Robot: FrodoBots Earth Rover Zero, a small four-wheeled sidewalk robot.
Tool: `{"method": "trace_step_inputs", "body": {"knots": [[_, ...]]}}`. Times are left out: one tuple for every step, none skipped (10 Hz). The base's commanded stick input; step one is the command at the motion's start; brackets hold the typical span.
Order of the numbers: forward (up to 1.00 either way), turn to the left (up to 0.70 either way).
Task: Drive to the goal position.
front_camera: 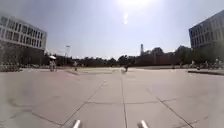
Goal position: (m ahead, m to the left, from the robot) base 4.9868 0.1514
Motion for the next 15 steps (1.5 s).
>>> {"method": "trace_step_inputs", "body": {"knots": [[0.70, 0.00], [0.70, 0.00], [0.70, 0.00], [0.70, 0.00], [0.70, 0.00], [0.70, 0.00], [0.70, 0.00], [0.70, -0.01], [0.70, -0.02], [0.70, -0.03], [0.70, -0.08], [0.70, -0.20], [0.70, -0.18], [0.70, 0.00], [0.70, 0.00]]}}
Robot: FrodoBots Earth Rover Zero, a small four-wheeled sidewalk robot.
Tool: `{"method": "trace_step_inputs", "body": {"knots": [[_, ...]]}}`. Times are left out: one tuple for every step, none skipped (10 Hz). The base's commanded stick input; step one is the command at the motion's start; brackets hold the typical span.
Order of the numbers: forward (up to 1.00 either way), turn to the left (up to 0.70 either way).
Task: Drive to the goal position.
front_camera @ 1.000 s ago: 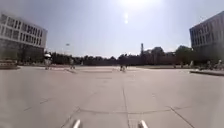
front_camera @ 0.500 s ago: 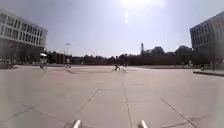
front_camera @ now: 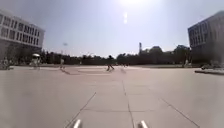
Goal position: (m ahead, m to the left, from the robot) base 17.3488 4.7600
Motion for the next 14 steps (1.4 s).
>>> {"method": "trace_step_inputs", "body": {"knots": [[0.70, 0.00], [0.70, 0.00], [0.70, 0.00], [0.70, 0.00], [0.70, 0.00], [0.70, 0.00], [0.70, 0.00], [0.70, 0.00], [0.70, 0.00], [0.70, 0.00], [0.70, 0.00], [0.70, 0.00], [0.70, 0.00], [0.70, 0.00]]}}
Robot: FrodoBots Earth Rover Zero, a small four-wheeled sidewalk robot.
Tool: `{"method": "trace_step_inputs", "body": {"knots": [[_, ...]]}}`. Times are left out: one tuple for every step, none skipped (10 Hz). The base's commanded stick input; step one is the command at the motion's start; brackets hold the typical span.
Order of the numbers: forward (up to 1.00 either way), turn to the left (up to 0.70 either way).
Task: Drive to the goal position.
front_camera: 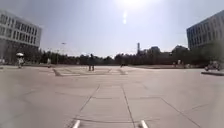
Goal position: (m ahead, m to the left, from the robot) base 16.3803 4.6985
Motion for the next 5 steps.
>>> {"method": "trace_step_inputs", "body": {"knots": [[0.70, 0.00], [0.70, 0.00], [0.70, 0.00], [0.70, 0.00], [0.70, 0.00]]}}
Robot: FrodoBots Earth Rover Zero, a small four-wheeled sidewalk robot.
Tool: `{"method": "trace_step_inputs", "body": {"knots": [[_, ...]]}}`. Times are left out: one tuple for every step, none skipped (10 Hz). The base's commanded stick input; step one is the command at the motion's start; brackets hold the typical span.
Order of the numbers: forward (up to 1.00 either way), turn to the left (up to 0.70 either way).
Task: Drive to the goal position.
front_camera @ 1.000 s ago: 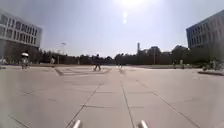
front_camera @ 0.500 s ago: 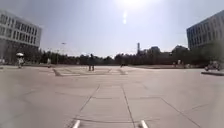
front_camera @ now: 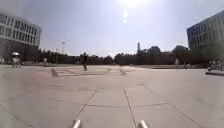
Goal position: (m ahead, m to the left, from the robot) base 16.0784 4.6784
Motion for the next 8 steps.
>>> {"method": "trace_step_inputs", "body": {"knots": [[0.70, 0.00], [0.70, 0.00], [0.70, 0.00], [0.70, 0.00], [0.70, 0.00], [0.70, 0.00], [0.70, 0.00], [0.70, 0.00]]}}
